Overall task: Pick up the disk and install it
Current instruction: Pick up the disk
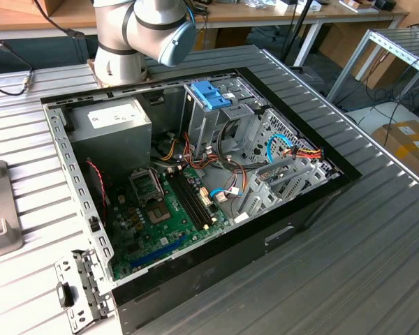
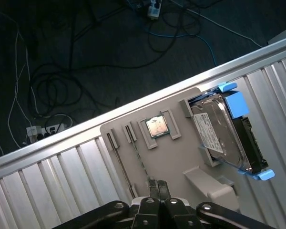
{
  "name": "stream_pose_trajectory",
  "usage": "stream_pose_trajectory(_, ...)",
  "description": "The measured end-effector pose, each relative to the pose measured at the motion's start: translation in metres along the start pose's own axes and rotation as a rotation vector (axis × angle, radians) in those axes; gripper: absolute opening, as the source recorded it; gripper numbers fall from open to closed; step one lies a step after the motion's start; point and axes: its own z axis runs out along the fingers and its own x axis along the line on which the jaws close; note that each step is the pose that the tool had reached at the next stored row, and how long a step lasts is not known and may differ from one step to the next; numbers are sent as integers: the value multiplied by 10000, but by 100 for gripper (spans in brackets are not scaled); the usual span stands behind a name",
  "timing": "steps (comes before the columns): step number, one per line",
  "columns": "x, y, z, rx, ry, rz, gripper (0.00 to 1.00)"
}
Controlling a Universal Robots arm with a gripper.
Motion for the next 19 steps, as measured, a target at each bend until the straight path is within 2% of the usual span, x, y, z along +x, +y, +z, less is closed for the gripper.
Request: stream_pose_trajectory(19, 0, 0, 0, -27, 48, -1098, 10)
